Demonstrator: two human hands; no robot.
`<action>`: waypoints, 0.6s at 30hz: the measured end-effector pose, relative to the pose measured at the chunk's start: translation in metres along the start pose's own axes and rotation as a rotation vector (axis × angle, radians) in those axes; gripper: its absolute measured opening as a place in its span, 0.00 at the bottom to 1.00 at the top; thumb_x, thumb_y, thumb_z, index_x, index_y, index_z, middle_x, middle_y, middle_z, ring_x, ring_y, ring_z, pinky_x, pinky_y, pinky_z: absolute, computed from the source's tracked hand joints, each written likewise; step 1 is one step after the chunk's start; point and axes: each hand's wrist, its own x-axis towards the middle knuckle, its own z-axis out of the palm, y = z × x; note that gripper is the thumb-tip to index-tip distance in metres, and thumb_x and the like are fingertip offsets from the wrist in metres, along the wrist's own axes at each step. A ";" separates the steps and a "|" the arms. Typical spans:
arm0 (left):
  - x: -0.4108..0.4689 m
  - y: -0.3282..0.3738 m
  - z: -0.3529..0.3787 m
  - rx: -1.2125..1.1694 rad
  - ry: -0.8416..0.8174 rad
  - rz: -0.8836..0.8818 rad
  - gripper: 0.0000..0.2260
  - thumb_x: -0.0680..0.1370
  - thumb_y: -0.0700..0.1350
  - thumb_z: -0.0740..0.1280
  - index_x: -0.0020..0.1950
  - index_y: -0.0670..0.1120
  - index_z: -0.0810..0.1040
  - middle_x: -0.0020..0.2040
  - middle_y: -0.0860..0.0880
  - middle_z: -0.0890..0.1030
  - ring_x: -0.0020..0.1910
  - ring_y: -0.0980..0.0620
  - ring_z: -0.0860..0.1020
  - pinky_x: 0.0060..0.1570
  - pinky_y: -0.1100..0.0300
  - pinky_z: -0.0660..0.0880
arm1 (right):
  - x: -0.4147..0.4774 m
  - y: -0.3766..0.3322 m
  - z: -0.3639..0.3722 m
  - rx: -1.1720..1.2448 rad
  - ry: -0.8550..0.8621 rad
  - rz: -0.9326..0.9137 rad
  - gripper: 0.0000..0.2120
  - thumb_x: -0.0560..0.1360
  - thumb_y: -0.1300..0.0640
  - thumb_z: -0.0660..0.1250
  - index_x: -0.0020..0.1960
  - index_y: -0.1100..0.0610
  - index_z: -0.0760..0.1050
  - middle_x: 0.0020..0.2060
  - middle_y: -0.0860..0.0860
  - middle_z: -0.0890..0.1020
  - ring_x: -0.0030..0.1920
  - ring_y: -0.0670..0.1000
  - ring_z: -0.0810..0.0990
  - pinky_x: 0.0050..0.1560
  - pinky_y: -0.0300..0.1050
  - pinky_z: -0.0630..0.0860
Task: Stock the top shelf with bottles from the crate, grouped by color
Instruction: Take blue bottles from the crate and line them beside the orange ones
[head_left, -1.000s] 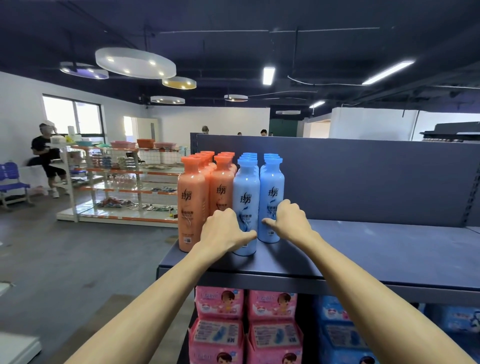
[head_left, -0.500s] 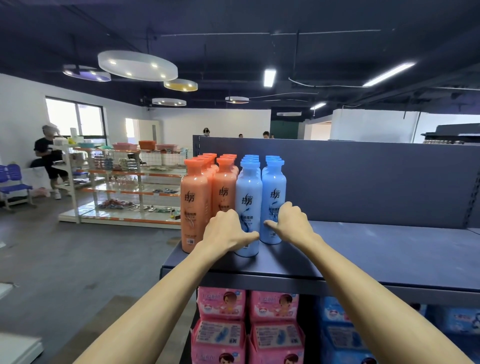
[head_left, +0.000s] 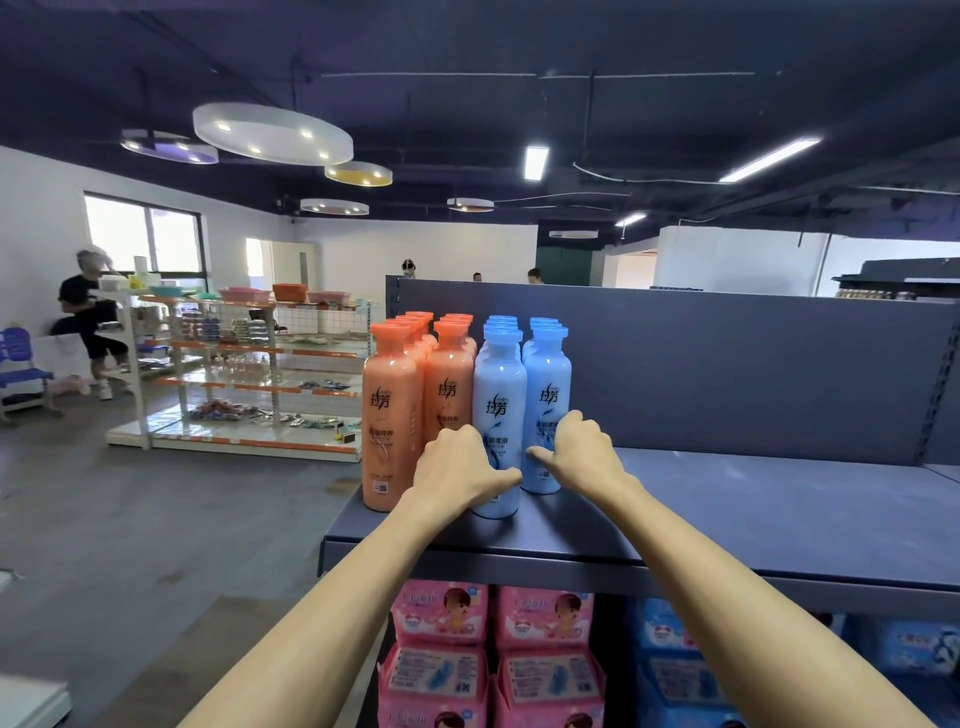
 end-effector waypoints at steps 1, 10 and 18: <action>0.000 0.000 0.000 -0.001 -0.002 -0.003 0.18 0.66 0.59 0.70 0.39 0.45 0.72 0.39 0.47 0.78 0.38 0.44 0.76 0.36 0.58 0.71 | 0.000 0.000 0.000 -0.002 -0.004 0.001 0.27 0.76 0.45 0.71 0.60 0.64 0.66 0.57 0.61 0.76 0.57 0.63 0.77 0.45 0.48 0.69; 0.004 0.004 -0.006 -0.037 -0.072 -0.042 0.19 0.65 0.59 0.71 0.44 0.46 0.73 0.42 0.49 0.76 0.41 0.45 0.77 0.37 0.58 0.71 | -0.014 0.002 -0.013 -0.059 -0.178 0.004 0.22 0.72 0.45 0.74 0.52 0.59 0.70 0.52 0.56 0.76 0.49 0.56 0.77 0.43 0.46 0.73; -0.002 0.012 -0.017 -0.005 -0.173 -0.046 0.18 0.69 0.59 0.70 0.45 0.45 0.75 0.48 0.45 0.80 0.45 0.44 0.80 0.42 0.57 0.76 | -0.043 0.006 -0.026 -0.125 -0.189 -0.069 0.20 0.72 0.43 0.71 0.54 0.57 0.75 0.46 0.54 0.78 0.45 0.56 0.78 0.41 0.45 0.75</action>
